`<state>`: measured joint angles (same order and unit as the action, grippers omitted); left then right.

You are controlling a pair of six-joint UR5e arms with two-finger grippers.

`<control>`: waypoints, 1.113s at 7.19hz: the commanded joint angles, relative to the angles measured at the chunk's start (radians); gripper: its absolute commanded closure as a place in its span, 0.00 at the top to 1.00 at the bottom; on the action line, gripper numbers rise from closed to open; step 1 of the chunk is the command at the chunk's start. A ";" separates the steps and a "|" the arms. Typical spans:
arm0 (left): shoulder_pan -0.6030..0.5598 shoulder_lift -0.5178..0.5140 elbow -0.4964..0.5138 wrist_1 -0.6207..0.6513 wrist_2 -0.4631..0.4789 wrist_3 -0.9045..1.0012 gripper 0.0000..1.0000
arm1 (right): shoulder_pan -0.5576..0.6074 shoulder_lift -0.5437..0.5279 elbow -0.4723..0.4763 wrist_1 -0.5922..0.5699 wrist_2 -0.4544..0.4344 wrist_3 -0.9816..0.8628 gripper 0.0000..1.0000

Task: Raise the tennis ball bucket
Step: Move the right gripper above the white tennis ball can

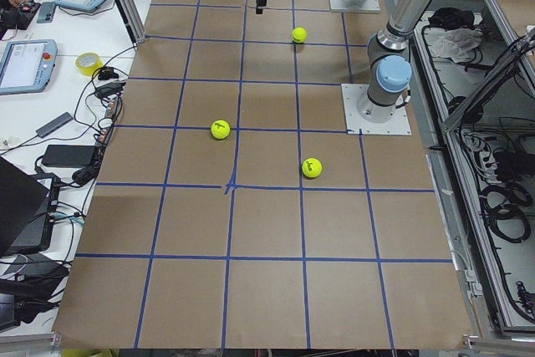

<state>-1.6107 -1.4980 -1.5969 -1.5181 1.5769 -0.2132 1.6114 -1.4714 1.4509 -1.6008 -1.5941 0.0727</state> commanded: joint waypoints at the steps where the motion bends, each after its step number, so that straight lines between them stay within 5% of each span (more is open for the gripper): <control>1: 0.000 0.001 0.000 -0.001 0.000 0.000 1.00 | -0.048 0.054 -0.029 -0.036 0.008 0.013 1.00; 6: 0.000 0.001 0.000 -0.001 0.000 0.000 1.00 | -0.074 0.141 -0.098 -0.044 -0.009 -0.007 1.00; 8: 0.000 0.001 0.000 -0.001 0.002 0.000 1.00 | -0.176 0.187 -0.118 -0.089 -0.010 -0.014 1.00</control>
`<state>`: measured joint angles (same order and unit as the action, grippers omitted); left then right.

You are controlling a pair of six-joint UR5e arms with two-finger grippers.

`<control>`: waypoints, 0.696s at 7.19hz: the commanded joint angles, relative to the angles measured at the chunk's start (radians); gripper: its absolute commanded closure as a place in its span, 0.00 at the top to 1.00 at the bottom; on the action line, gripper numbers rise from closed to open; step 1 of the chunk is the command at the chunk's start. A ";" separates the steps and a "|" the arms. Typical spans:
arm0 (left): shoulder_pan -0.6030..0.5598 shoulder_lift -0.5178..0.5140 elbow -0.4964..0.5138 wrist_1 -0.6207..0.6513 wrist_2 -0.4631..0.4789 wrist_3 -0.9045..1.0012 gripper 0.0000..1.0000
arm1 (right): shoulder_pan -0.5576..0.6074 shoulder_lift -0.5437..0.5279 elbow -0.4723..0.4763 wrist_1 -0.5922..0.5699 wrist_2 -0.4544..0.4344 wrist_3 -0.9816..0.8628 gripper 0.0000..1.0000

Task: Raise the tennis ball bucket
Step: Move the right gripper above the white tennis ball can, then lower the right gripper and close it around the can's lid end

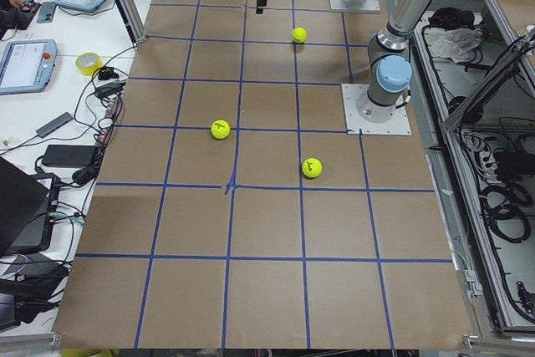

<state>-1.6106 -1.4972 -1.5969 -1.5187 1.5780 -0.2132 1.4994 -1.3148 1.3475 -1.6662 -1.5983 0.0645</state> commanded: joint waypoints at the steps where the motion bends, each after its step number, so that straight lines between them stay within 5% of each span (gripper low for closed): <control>1: 0.000 0.000 0.000 0.000 0.001 0.000 1.00 | -0.109 0.107 -0.040 -0.041 0.000 -0.079 1.00; 5: 0.001 0.000 0.000 -0.002 -0.001 0.000 1.00 | -0.174 0.455 -0.264 -0.133 0.012 -0.228 1.00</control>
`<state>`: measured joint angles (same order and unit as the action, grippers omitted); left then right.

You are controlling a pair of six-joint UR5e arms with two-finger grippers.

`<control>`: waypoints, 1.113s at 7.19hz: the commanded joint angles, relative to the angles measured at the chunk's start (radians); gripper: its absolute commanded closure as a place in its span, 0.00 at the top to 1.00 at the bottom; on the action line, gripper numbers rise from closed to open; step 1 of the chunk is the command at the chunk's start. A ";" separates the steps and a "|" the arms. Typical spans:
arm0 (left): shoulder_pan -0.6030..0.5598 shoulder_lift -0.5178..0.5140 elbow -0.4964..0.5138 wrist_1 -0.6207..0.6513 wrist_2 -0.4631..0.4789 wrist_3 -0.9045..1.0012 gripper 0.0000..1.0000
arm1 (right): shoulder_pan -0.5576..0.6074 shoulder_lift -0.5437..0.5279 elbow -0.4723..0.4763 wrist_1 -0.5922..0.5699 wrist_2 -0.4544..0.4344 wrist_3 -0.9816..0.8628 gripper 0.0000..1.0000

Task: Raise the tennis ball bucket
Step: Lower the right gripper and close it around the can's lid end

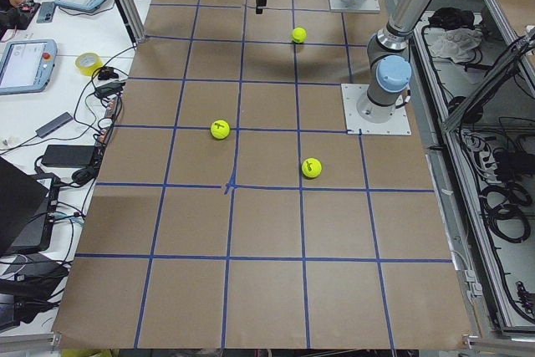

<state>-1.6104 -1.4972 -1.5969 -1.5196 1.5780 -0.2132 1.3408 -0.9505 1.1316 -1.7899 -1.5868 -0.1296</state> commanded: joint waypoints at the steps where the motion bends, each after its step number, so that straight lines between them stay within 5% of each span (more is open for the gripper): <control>1: 0.000 0.000 0.000 -0.001 0.000 0.000 1.00 | -0.018 0.126 -0.047 -0.069 0.001 -0.068 1.00; 8: 0.000 0.000 0.000 -0.002 -0.001 0.000 1.00 | -0.026 0.208 -0.016 -0.114 0.001 -0.174 1.00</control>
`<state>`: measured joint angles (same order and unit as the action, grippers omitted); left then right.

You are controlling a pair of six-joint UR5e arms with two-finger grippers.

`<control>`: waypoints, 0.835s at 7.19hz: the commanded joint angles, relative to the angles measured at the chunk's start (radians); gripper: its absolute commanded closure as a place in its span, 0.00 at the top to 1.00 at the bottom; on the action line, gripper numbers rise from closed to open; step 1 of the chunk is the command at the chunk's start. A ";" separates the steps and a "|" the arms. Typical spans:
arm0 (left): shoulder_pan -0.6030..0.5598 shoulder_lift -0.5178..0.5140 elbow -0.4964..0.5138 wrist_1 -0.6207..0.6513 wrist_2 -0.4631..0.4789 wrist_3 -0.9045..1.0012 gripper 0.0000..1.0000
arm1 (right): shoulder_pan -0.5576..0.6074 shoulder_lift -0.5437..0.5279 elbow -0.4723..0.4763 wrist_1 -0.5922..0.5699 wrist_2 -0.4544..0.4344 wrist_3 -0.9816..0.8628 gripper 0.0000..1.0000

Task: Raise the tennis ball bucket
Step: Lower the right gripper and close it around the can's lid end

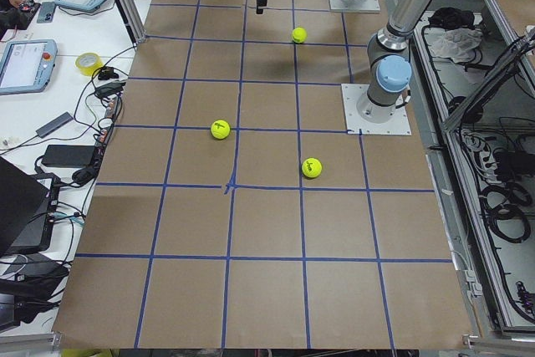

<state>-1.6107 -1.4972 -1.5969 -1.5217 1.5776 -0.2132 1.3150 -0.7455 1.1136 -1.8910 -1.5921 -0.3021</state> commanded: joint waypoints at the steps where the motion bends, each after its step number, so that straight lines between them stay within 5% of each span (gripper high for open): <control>1: 0.000 0.000 0.000 0.000 -0.001 0.000 1.00 | 0.000 0.003 0.002 -0.016 0.008 -0.003 0.82; 3: 0.000 0.000 0.000 0.000 -0.001 0.000 1.00 | -0.002 -0.006 0.009 0.007 -0.011 -0.022 0.53; 5: 0.000 0.000 0.000 0.000 -0.001 0.000 1.00 | 0.003 -0.050 0.002 0.000 0.018 -0.060 0.51; 6: 0.000 0.000 0.000 0.000 -0.001 0.000 1.00 | 0.012 -0.093 0.002 0.004 0.114 -0.154 0.48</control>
<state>-1.6107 -1.4971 -1.5969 -1.5217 1.5769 -0.2132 1.3182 -0.7916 1.1165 -1.8884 -1.5570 -0.3724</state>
